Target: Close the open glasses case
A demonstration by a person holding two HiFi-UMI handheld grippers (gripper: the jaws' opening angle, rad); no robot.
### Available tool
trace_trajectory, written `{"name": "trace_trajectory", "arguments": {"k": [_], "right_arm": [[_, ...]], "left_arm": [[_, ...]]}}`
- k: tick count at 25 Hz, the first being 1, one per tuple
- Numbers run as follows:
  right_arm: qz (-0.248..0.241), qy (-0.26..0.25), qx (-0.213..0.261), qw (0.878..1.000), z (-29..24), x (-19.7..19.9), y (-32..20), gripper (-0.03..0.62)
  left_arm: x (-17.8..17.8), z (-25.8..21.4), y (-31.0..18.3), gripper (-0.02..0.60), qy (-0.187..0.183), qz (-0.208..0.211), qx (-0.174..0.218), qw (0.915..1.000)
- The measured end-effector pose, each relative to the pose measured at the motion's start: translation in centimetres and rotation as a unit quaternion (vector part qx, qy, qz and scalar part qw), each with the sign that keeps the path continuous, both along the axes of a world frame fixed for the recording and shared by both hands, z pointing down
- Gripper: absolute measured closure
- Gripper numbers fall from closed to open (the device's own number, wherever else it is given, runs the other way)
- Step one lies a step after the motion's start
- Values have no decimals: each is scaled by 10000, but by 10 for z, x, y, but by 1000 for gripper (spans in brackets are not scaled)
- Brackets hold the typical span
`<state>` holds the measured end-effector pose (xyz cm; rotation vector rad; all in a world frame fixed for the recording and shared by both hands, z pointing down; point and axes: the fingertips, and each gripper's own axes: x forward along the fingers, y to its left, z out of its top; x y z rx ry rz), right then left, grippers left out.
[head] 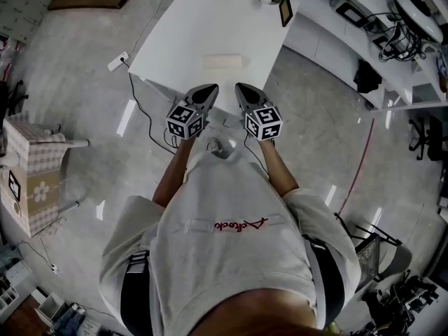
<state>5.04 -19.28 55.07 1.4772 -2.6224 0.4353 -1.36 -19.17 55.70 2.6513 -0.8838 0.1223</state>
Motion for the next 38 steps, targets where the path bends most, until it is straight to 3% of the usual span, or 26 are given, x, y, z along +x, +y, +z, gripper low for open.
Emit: {"name": "trace_trajectory", "arguments": {"k": [14,27,38], "right_arm": [[-284,124,123,9994,-8,5,78,574],[-179,77,216,9996,-9,11,141,574],[-160,179,322,9992,-13,10,162,574]], "left_arm": [[10,-7,80,554,-117,-229,88,9996],[14,-10,146,555,-123,-199,169,9996],[15,-14,162,554,-96,-174,291,9994]]}}
